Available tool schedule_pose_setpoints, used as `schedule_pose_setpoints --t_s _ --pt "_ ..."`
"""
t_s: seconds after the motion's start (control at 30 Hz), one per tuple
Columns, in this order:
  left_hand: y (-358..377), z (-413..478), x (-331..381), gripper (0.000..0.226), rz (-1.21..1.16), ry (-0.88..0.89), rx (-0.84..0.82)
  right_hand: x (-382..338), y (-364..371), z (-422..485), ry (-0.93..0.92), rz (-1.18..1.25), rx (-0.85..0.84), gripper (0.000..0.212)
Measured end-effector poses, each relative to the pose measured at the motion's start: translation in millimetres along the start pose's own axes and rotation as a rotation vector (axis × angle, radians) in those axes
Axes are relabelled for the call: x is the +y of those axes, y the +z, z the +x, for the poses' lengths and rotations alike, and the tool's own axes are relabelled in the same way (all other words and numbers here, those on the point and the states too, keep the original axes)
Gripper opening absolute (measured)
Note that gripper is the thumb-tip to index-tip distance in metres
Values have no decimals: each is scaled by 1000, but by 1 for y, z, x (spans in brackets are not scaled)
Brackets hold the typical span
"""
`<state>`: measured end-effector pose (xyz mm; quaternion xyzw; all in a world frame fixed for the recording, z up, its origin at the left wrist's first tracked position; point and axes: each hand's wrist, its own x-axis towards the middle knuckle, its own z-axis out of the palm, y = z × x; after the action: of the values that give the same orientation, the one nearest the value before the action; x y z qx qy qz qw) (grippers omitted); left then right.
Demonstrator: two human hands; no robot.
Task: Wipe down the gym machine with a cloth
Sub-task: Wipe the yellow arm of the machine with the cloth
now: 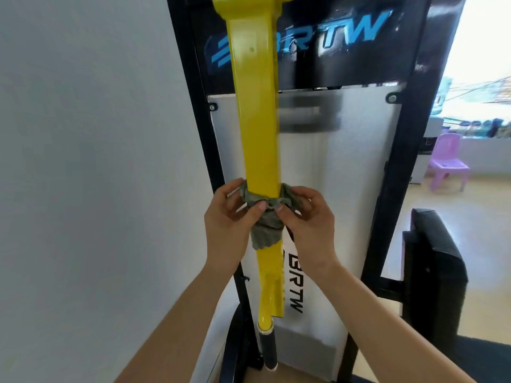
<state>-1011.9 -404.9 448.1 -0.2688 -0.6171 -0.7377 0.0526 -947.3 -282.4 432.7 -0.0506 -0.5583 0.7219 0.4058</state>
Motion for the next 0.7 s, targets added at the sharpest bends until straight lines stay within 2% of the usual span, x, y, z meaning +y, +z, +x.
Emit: schedule_pose_setpoints --t_s 0.27,0.47,0.6,0.7 --pt "12 22 34 38 -76 67 19 -43 21 20 -108 -12 -4 34" --pt "15 42 64 44 -19 143 21 -71 39 33 -194 -44 6 32" --pt "20 60 97 53 -93 145 41 -94 56 50 -206 34 48 33" --pt "26 72 117 49 -145 153 88 -112 68 64 -231 50 67 30"
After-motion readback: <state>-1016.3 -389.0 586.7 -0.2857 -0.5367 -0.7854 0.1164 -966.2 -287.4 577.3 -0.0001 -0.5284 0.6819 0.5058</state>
